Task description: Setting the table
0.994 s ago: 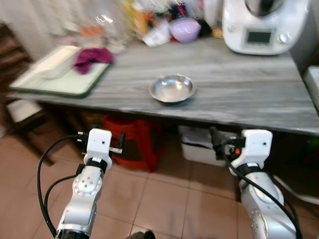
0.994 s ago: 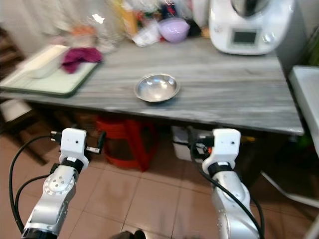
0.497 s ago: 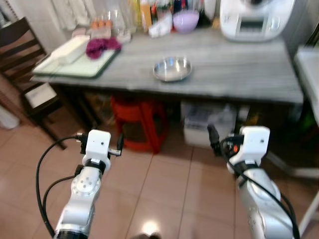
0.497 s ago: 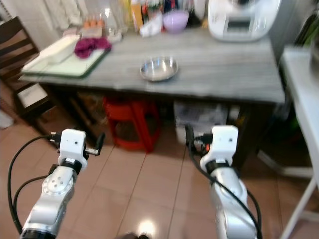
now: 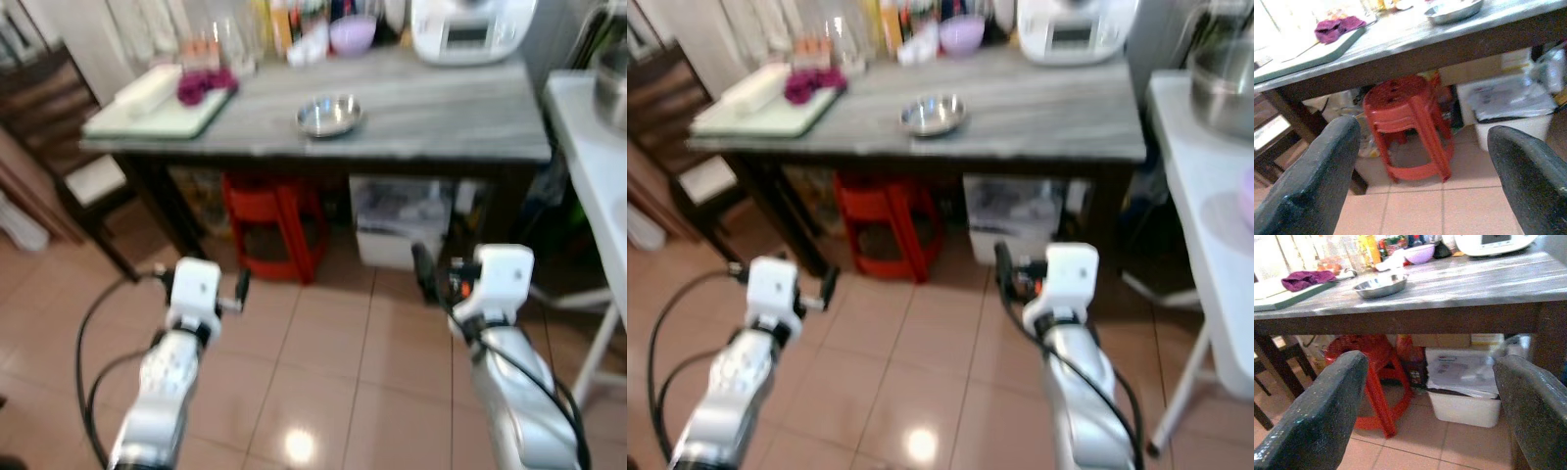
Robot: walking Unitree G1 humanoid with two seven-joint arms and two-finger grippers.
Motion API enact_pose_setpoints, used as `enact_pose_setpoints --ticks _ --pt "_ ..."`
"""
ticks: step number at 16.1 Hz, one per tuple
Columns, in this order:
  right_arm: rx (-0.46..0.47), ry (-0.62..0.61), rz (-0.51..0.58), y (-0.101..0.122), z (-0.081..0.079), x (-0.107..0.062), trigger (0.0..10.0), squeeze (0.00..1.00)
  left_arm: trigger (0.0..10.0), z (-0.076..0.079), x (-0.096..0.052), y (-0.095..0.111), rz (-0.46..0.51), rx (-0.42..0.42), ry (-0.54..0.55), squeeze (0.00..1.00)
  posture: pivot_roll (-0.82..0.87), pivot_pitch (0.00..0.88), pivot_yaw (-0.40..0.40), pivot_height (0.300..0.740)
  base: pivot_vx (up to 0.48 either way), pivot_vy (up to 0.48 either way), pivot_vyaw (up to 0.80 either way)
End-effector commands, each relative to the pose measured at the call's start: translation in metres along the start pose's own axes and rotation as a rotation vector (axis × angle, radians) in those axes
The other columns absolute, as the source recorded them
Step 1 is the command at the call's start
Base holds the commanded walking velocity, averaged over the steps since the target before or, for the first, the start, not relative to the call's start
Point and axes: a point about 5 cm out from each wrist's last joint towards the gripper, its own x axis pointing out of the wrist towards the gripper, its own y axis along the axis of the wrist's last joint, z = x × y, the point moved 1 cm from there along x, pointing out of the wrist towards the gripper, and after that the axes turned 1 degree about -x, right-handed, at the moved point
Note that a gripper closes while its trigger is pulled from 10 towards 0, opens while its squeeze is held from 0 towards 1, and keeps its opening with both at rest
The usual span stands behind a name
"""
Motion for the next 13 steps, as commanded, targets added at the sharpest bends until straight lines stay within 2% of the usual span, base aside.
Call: enact_pose_setpoints --ticks 1,13 --pt "0.01 0.008 0.013 0.0025 -0.0029 0.0018 10.0 0.0 10.0 -0.0068 0.0003 0.0022 0.008 0.007 0.015 0.0 -0.14 0.097 0.137 0.74 0.0 0.0 0.0" --pt "0.002 0.006 0.019 0.0039 -0.0016 0.0038 10.0 0.0 10.0 -0.0065 0.0004 0.003 0.028 -0.007 0.013 0.0 -0.14 0.091 0.132 0.74 0.0 0.0 0.0"
